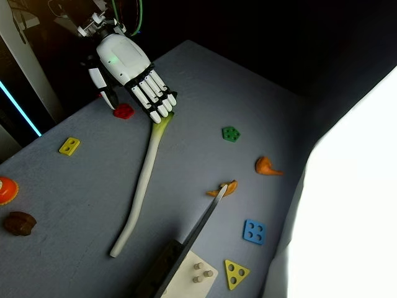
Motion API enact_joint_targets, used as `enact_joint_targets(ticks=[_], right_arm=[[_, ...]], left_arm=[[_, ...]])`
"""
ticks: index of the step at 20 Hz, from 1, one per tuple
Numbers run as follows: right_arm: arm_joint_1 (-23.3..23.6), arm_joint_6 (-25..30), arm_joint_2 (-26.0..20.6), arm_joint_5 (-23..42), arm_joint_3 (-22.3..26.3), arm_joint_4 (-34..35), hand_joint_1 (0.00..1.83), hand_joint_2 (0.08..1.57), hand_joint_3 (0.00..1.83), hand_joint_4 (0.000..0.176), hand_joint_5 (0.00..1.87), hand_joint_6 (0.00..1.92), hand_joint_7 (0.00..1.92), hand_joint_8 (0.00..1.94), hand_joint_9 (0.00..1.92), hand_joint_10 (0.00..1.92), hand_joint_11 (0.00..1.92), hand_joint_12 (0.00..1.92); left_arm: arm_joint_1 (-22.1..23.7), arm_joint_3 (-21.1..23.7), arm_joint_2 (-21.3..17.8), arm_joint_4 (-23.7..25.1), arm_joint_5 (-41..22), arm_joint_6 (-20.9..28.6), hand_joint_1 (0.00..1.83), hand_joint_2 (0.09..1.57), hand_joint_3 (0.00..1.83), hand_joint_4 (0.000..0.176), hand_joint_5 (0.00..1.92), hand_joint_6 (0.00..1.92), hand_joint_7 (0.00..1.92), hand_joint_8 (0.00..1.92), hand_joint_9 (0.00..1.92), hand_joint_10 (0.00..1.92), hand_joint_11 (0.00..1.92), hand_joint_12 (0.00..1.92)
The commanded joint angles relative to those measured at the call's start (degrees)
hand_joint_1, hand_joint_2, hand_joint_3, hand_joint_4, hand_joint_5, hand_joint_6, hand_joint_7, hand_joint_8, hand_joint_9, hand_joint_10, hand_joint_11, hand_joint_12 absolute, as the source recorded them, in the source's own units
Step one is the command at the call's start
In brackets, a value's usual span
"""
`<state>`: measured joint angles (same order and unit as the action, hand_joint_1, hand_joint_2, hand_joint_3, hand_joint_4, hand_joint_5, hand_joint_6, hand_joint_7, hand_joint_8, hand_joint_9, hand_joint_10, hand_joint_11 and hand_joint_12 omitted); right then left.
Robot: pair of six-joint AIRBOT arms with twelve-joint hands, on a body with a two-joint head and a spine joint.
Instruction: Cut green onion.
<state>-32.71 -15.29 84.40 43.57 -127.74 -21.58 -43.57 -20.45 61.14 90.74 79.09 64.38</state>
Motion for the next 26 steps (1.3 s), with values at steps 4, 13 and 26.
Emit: enact_joint_targets(ticks=[4, 13, 26], right_arm=[[0.26, -0.81, -0.41, 6.37, -0.58, 4.98, 1.6, 1.11, 0.08, 0.176, 1.47, 1.92, 1.58, 1.94, 1.64, 1.92, 1.74, 1.92], [0.85, 0.55, -0.74, 11.96, -0.58, 8.46, 1.6, 0.8, 0.74, 0.176, 1.47, 1.92, 1.58, 1.94, 1.63, 1.92, 1.71, 1.92], [5.52, 5.3, -2.48, 15.06, -0.29, 7.88, 1.62, 0.8, 0.8, 0.176, 1.49, 1.92, 1.61, 1.94, 1.66, 1.92, 1.75, 1.92]], left_arm=[[-0.2, -0.62, 1.51, 4.49, 3.8, -0.05, 0.8, 1.2, 0.01, 0.021, 0.05, 0.0, 0.0, 0.0, 0.01, 0.0, 0.0, 0.14], [0.2, -2.04, 2.45, 3.63, 3.98, 1.04, 0.82, 1.22, 0.01, 0.0, 0.13, 0.01, 0.05, 0.01, 0.03, 0.0, 0.0, 0.01], [-1.98, -3.19, 3.8, 3.55, 4.29, 8.06, 0.8, 1.22, 0.01, 0.0, 0.21, 0.0, 0.11, 0.0, 0.07, 0.0, 0.0, 0.41]])
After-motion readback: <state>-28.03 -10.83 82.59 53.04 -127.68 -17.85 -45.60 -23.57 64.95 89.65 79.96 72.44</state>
